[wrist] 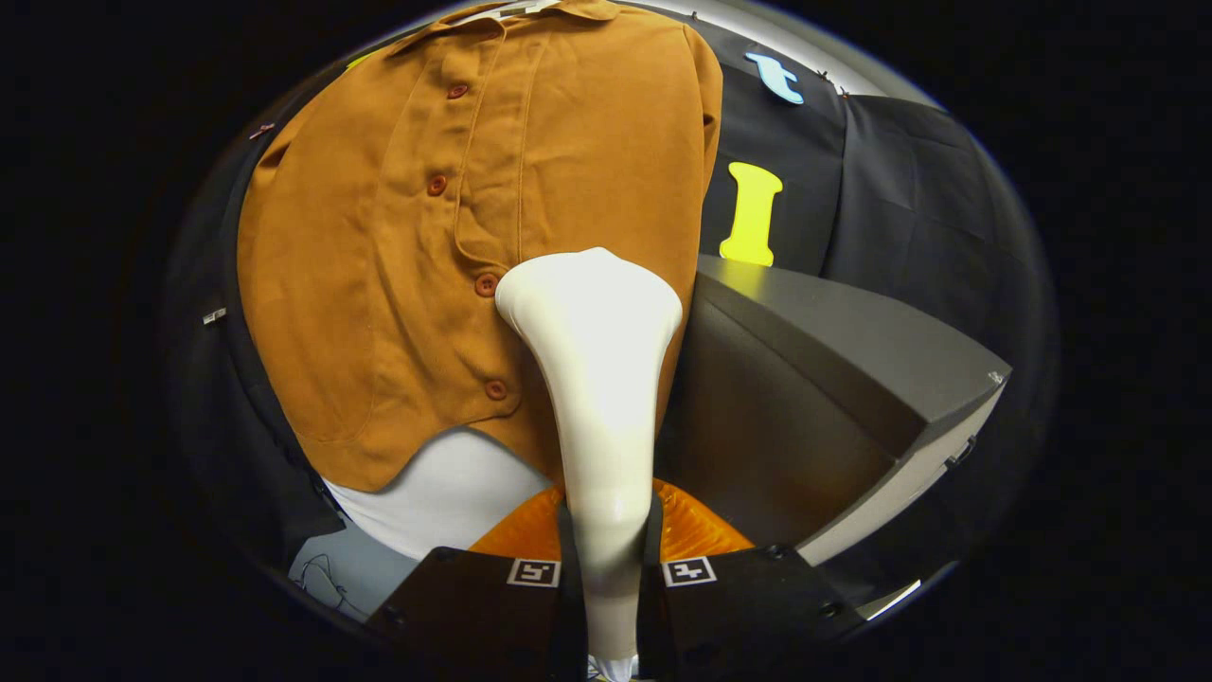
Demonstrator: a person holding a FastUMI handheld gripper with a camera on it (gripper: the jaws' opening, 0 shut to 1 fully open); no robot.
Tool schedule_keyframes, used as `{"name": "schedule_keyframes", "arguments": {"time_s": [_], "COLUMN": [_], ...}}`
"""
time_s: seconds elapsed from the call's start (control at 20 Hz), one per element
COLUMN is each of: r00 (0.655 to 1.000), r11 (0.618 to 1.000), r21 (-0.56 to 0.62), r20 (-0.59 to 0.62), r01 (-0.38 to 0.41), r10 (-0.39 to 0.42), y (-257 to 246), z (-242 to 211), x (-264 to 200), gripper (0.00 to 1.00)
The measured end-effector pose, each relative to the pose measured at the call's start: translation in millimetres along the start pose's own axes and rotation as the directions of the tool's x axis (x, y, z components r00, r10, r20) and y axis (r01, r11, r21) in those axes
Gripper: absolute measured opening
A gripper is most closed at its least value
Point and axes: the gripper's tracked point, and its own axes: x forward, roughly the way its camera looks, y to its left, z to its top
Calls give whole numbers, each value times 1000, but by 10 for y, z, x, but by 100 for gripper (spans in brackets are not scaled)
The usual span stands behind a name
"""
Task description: Iron the clothes twice with a garment steamer, once on the left side and once on the right side.
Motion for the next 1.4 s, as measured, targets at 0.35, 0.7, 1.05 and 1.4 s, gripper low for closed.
{"name": "schedule_keyframes", "arguments": {"time_s": [0.35,0.7,1.05,1.4], "r00": [1000,990,955,927], "r11": [1000,999,996,992], "r21": [3,-18,-22,-51], "r20": [-9,135,282,352], "r01": [-9,-44,-86,-117], "r10": [9,46,88,128], "y": [61,276,774,1392], "z": [-80,624,1612,2215], "x": [-316,-849,-1149,-1166], "gripper": [24,24,24,24]}}
